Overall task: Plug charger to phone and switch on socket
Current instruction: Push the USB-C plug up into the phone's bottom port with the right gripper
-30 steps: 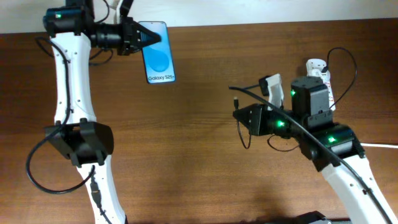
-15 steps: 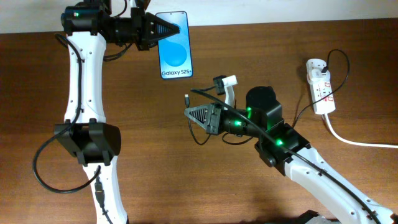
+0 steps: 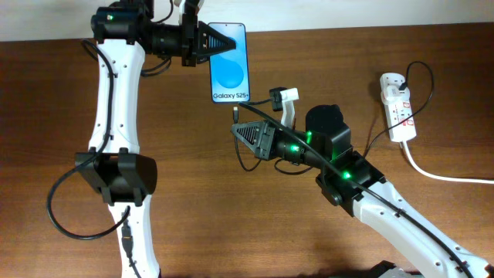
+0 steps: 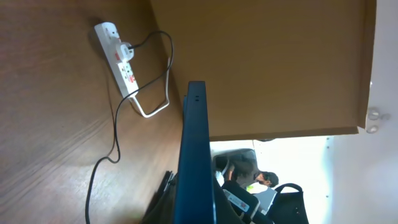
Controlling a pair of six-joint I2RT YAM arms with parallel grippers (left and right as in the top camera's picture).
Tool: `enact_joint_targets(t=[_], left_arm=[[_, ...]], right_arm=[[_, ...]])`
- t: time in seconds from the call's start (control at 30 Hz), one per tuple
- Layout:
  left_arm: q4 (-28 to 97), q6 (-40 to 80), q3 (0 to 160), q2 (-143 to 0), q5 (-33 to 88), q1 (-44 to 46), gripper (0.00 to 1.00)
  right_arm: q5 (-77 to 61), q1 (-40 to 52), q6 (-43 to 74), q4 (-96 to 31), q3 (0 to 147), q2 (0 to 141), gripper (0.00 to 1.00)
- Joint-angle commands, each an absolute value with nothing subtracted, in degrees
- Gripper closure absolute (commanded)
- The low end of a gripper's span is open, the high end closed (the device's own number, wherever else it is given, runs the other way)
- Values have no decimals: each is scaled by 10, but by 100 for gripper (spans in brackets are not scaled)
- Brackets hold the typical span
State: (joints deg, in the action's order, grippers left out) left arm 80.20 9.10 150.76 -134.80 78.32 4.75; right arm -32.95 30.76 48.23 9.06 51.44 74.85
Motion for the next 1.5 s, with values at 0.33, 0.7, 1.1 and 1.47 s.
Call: enact_joint_targets(t=[0.33, 0.7, 1.1, 1.47], left_arm=[[811, 98, 1517, -1349, 781, 65, 100], [821, 98, 1517, -1349, 782, 68, 100], [867, 50, 1517, -1349, 782, 78, 100], [853, 30, 1517, -1349, 781, 74, 100]], right_arm=[[-320, 311, 483, 99, 528, 750, 96], [-314, 292, 485, 99, 528, 750, 96], [-293, 280, 490, 131, 528, 750, 96], [-338, 251, 500, 113, 528, 750, 80]])
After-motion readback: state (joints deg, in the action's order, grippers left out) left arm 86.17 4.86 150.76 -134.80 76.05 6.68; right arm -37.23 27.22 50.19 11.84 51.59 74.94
